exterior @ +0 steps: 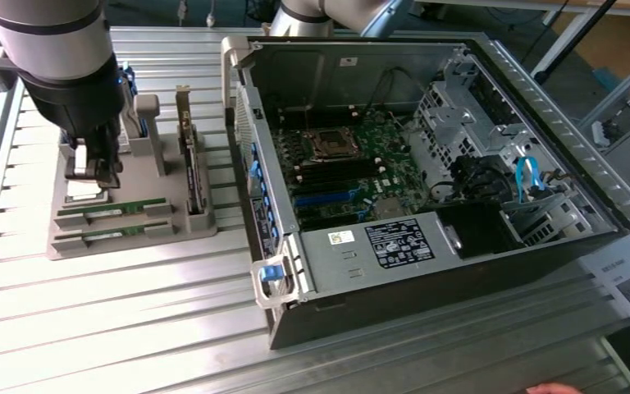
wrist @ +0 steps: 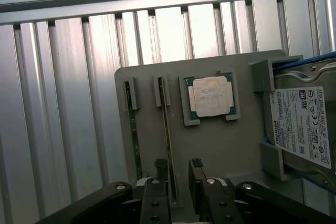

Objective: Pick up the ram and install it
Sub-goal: 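Pick up the ram and move it above insertion slot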

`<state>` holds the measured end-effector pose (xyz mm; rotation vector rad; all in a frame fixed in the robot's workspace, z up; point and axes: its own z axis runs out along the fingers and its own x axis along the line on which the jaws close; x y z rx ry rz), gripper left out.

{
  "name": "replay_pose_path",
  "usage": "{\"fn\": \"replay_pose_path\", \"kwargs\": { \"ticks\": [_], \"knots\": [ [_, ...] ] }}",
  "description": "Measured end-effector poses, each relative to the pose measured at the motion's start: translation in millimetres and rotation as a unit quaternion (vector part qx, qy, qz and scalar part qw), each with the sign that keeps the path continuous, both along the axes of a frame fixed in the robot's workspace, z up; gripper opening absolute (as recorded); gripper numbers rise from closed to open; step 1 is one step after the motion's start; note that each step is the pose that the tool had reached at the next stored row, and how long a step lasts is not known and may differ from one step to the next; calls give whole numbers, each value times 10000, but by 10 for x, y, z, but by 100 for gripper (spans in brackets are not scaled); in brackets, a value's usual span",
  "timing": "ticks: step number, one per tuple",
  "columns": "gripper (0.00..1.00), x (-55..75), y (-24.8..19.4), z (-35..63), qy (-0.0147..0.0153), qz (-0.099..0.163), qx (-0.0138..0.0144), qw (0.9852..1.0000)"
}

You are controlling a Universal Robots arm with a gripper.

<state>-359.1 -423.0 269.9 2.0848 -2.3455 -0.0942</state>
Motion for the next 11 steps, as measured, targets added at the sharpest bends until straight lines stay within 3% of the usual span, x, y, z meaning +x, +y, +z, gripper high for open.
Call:
{"fn": "replay_pose_path", "kwargs": {
  "ticks": [11],
  "knots": [
    [30, 0, -184, 0, 0, 0, 8, 10000]
  ]
}}
